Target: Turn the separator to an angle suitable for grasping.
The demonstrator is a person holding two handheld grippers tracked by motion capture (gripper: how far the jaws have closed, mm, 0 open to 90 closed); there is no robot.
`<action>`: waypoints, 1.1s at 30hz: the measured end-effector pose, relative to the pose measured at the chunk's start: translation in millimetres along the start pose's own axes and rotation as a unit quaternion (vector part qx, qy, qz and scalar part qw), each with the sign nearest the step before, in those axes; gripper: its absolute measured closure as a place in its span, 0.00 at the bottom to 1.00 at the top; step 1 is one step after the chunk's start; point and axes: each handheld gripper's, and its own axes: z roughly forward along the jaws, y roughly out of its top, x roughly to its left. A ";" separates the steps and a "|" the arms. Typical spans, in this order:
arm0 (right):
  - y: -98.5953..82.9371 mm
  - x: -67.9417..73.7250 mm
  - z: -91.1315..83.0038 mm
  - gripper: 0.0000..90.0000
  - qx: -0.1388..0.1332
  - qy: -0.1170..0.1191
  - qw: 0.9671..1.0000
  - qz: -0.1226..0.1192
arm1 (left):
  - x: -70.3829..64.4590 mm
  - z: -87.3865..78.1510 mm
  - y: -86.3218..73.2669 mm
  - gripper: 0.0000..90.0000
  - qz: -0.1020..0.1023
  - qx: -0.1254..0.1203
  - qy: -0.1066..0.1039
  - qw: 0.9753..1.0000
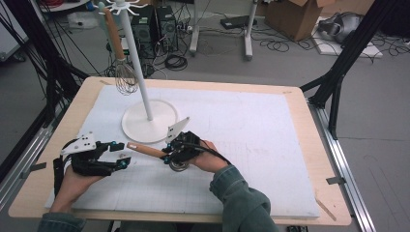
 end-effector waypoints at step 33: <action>-13.4 8.5 -22.2 0.78 -0.050 -0.027 0.998 0.000 | -14.5 38.6 17.8 0.42 0.008 -0.003 -0.044 0.999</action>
